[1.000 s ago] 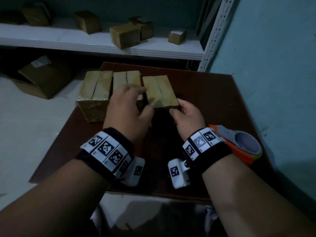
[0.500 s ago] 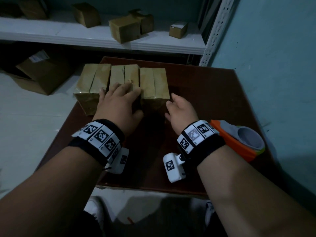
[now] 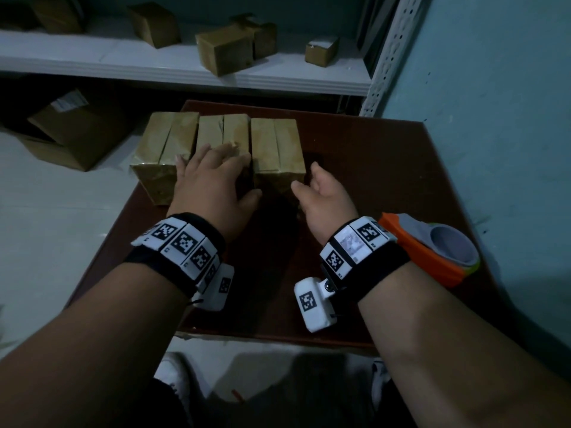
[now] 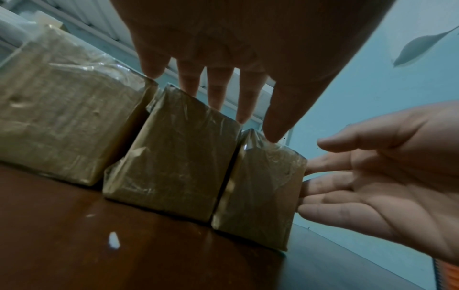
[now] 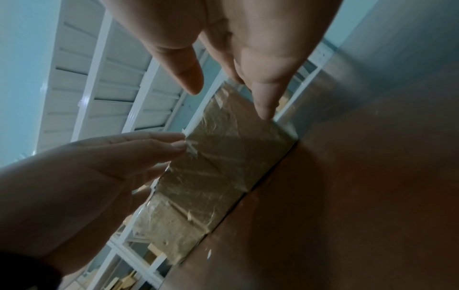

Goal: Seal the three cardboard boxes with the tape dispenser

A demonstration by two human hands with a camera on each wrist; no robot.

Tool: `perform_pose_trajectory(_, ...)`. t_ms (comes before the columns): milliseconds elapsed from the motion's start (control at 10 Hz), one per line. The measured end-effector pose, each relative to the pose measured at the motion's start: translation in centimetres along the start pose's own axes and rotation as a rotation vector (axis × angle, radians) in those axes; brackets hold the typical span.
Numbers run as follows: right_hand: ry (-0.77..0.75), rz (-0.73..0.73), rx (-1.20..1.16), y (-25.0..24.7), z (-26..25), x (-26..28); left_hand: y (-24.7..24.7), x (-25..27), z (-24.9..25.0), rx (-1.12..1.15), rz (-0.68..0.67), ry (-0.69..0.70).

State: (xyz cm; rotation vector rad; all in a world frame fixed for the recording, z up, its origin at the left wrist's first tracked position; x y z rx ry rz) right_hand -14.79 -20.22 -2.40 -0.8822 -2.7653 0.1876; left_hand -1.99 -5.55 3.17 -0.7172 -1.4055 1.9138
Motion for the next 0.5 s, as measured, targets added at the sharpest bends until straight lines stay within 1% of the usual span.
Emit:
perform_pose_trajectory(200,-0.038,0.119,-0.154,-3.5,-1.1,2.5,-2.4,1.4,2.5,0.233,0.156,0.054)
perform_pose_trajectory(300,-0.114,0.213,-0.098,-6.2,-1.9,4.4,-2.5,2.6,5.2,0.346,0.187,0.113)
perform_pose_trajectory(400,-0.173,0.303,-0.003,-8.6,-2.4,6.0,-0.8,3.0,7.4,0.387,0.098,0.118)
perform_pose_trajectory(500,-0.238,0.453,0.157,-12.5,-2.9,8.6,3.0,2.9,9.9,0.575,-0.119,0.004)
Point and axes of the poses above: each hand's wrist, its own x-axis away from the middle knuckle, its own y-axis out of the palm, z = x × y, the point moved 8 cm from there along -x, towards the middle knuckle, and after that the axes turned 8 degrees about -z, right-handed, at the moved point
